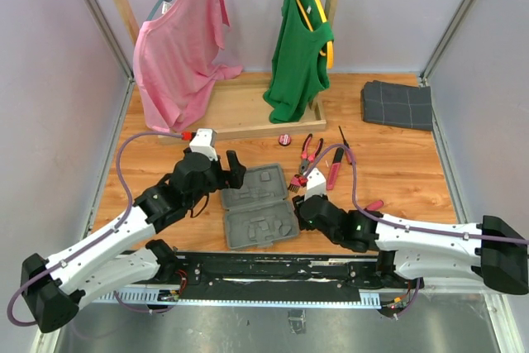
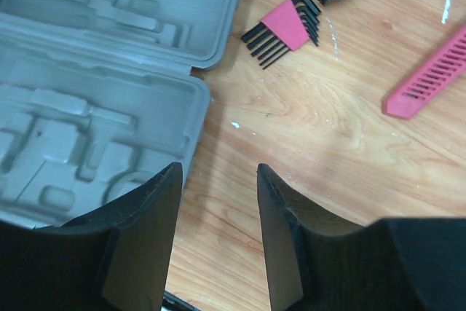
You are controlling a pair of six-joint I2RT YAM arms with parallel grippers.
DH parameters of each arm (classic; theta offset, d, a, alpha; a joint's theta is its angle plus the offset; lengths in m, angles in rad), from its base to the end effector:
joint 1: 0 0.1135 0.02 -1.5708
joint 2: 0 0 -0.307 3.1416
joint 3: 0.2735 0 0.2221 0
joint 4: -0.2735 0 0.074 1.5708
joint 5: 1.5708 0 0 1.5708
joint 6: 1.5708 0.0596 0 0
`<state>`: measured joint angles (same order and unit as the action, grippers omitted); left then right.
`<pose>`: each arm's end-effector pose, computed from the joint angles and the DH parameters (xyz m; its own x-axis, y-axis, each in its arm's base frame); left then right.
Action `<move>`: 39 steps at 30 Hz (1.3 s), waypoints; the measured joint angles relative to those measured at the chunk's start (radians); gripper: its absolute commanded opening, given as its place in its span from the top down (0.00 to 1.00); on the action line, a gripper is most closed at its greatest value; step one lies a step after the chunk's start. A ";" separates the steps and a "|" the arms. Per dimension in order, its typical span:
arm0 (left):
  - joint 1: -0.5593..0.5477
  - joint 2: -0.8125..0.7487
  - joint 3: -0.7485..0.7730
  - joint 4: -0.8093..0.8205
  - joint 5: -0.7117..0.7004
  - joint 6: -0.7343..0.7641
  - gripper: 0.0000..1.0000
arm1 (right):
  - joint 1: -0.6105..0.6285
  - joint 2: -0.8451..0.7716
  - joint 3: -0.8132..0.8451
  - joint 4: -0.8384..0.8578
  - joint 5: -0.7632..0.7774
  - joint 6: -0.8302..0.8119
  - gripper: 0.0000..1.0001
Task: Sort the tools into containers
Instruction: Place the storage box at the center of the board.
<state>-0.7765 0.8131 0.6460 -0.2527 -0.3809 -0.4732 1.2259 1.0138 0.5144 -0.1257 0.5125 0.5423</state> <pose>0.1211 -0.0879 0.3074 -0.4449 -0.1560 -0.8819 0.2310 0.9314 -0.2813 0.0871 0.1560 0.2507 -0.5234 -0.1265 -0.8427 -0.4852 0.8571 0.1727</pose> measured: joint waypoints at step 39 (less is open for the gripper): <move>0.000 0.196 0.075 -0.185 -0.040 -0.197 0.01 | -0.320 0.451 0.209 0.015 -0.564 -0.307 0.71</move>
<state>-0.7765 1.0088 0.7212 -0.4377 -0.4206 -0.6704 0.9058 1.4647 0.7231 -0.1104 -0.0517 0.2356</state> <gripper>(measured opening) 0.993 0.328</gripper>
